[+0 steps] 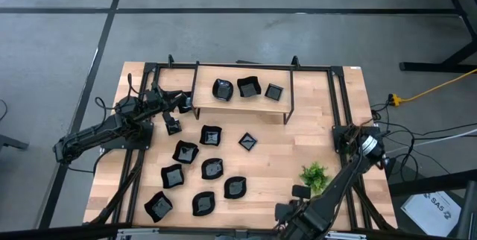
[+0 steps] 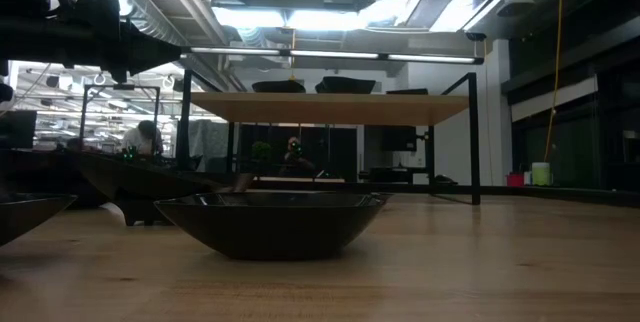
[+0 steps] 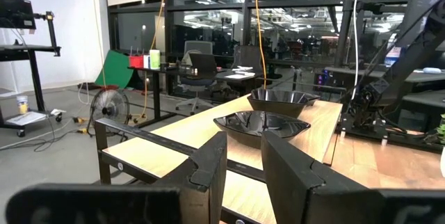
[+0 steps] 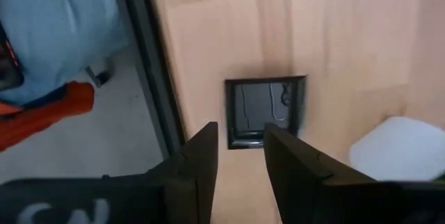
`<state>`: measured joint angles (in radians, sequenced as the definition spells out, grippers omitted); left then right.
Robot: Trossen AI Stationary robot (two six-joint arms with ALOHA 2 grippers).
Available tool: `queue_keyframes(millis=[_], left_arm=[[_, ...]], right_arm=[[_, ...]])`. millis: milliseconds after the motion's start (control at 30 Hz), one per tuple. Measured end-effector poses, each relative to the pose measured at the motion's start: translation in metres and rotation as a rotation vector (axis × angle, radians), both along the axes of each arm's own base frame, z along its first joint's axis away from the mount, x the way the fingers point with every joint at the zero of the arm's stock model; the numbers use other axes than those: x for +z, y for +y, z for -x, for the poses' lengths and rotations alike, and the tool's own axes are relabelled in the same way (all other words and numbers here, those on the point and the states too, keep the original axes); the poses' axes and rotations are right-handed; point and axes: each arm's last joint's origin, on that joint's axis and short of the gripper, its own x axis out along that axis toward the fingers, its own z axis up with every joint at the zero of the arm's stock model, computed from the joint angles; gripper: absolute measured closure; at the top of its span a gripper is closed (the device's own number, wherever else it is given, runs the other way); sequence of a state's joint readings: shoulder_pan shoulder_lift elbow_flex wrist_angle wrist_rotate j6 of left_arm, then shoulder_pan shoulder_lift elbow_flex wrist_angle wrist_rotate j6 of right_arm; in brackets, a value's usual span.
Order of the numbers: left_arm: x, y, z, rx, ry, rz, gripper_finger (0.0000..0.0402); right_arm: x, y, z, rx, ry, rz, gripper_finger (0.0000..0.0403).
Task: Pick & Place Mini shaped plates
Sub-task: Stack the square plate on top of the square plate on the shelf
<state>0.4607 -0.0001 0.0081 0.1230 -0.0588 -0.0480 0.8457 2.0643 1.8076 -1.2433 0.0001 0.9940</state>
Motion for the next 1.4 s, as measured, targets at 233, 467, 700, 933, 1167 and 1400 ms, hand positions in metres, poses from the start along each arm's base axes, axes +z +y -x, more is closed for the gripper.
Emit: queue_keyframes(millis=[233, 467, 700, 933, 1167, 1400], left_arm=[[0.0, 0.0, 0.0, 0.0, 0.0, 0.0, 0.0315], [0.0, 0.0, 0.0, 0.0, 0.0, 0.0, 0.0315], [0.0, 0.0, 0.0, 0.0, 0.0, 0.0, 0.0315], [0.0, 0.0, 0.0, 0.0, 0.0, 0.0, 0.0315], [0.0, 0.0, 0.0, 0.0, 0.0, 0.0, 0.0315], [0.0, 0.0, 0.0, 0.0, 0.0, 0.0, 0.0315]], right_arm=[[-0.025, 0.017, 0.005, 0.007, 0.031, 0.029, 0.0286], [-0.039, 0.029, 0.008, 0.003, 0.047, 0.011, 0.0286], [-0.053, 0.034, 0.008, 0.01, 0.057, 0.035, 0.0286], [-0.057, 0.032, 0.007, 0.01, 0.036, 0.082, 0.0286], [-0.067, 0.03, 0.009, 0.0, 0.075, 0.144, 0.0286], [-0.067, 0.03, 0.009, 0.0, 0.069, 0.153, 0.0286]])
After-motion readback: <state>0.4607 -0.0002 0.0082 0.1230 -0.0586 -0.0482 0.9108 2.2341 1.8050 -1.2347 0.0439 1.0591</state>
